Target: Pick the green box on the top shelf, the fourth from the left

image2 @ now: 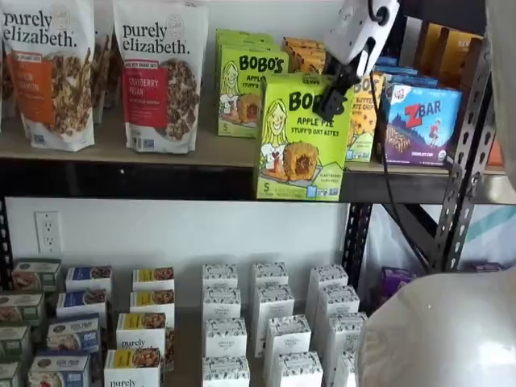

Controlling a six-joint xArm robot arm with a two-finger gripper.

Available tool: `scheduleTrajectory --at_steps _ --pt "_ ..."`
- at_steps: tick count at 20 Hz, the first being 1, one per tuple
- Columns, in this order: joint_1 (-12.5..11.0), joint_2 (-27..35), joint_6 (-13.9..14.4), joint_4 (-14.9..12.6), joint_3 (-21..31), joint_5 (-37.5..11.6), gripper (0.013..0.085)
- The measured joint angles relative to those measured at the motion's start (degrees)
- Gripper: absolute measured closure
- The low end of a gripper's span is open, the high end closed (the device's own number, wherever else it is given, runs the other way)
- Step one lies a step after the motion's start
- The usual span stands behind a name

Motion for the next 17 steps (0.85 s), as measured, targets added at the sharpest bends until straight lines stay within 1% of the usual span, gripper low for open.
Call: scheduleTrajectory --at_steps 9,17 --pt "-1.9 -4.4 -2.6 -1.1 5.9 -1.2 0.0730" --pt "-4.8 -7.5 -6.0 -1.3 10.8 -2.1 0.0730"
